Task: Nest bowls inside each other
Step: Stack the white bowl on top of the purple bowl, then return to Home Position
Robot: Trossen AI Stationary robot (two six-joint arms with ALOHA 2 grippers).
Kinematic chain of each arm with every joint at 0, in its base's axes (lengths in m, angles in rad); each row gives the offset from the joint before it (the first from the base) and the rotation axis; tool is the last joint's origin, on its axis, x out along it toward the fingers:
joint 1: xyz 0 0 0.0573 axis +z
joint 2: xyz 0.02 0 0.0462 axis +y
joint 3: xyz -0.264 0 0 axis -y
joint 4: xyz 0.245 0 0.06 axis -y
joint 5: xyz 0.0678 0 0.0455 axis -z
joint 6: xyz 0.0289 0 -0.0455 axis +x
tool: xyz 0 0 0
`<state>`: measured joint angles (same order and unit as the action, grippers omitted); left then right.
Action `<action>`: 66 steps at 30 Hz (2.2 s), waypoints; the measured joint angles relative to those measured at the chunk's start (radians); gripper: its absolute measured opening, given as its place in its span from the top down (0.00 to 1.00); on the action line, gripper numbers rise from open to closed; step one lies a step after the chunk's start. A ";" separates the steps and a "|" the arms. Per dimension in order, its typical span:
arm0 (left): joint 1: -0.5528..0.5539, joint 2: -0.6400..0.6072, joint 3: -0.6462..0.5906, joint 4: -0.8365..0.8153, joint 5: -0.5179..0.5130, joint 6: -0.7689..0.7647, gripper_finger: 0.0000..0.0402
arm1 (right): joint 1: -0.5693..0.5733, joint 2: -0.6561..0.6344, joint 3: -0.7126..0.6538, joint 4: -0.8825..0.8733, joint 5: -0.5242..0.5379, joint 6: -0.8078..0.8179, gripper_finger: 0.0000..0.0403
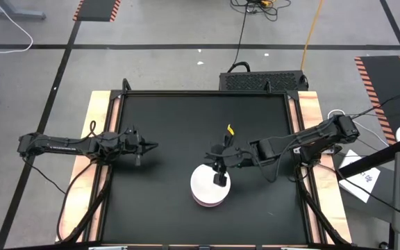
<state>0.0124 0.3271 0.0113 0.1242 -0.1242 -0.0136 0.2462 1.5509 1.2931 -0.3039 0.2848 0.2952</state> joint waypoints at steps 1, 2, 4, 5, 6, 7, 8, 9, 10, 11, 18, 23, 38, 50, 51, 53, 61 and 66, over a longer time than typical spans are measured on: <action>0.000 0.000 0.000 0.000 0.006 0.000 0.94 | 0.000 0.000 -0.011 -0.001 0.001 0.004 0.77; 0.000 0.000 0.000 0.004 0.013 0.000 0.94 | -0.001 0.000 -0.021 -0.001 0.003 0.006 0.77; 0.000 0.000 0.000 0.011 0.019 0.000 0.94 | -0.003 0.000 -0.035 0.004 0.005 0.007 0.77; 0.000 0.000 0.000 0.013 0.019 0.000 0.94 | -0.005 0.000 -0.041 0.015 0.006 0.007 0.77; 0.000 0.000 0.000 0.013 0.019 -0.001 0.94 | -0.005 0.000 -0.049 0.027 0.007 0.006 0.77; 0.000 0.000 0.000 0.013 0.019 -0.001 0.94 | -0.005 0.000 -0.057 0.040 0.007 0.002 0.77; 0.000 0.000 0.000 0.013 0.019 -0.003 0.94 | -0.005 0.000 -0.067 0.049 0.007 -0.002 0.77; 0.000 0.000 0.000 0.013 0.020 -0.004 0.94 | -0.005 0.000 -0.075 0.054 0.007 -0.006 0.77; 0.000 0.000 0.000 0.013 0.020 -0.007 0.94 | -0.005 0.000 -0.081 0.052 0.007 -0.008 0.77; 0.000 0.000 0.000 0.013 0.020 -0.008 0.94 | -0.009 0.000 -0.085 0.052 0.006 -0.008 0.77; 0.000 0.000 0.000 0.015 0.021 -0.008 0.94 | -0.029 0.000 -0.107 0.053 0.006 -0.002 0.77; 0.000 0.000 0.000 0.016 0.021 -0.008 0.94 | -0.031 0.000 -0.107 0.067 0.003 -0.004 0.77; 0.000 0.000 0.000 0.016 0.022 0.004 0.94 | -0.009 -0.170 -0.107 -0.066 0.002 -0.071 0.77; -0.001 0.000 0.000 0.063 0.054 0.012 0.94 | 0.013 -0.487 -0.437 -0.025 0.009 -0.064 0.97; -0.001 0.000 0.000 0.062 0.069 0.020 0.94 | 0.013 -0.520 -0.477 0.006 0.011 -0.075 0.98; -0.001 0.000 0.000 0.069 0.087 0.031 0.94 | 0.013 -0.591 -0.553 0.052 0.014 -0.076 0.99; -0.001 -0.001 0.000 0.094 0.082 0.031 0.94 | 0.008 -0.895 -0.825 0.263 0.035 -0.095 1.00; -0.001 -0.003 0.000 0.099 0.086 0.033 0.94 | 0.008 -1.058 -0.968 0.354 0.034 -0.057 1.00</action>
<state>0.0116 0.3238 0.0113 0.2231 -0.0380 0.0192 0.2543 0.4927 0.3252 0.0500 0.3187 0.2386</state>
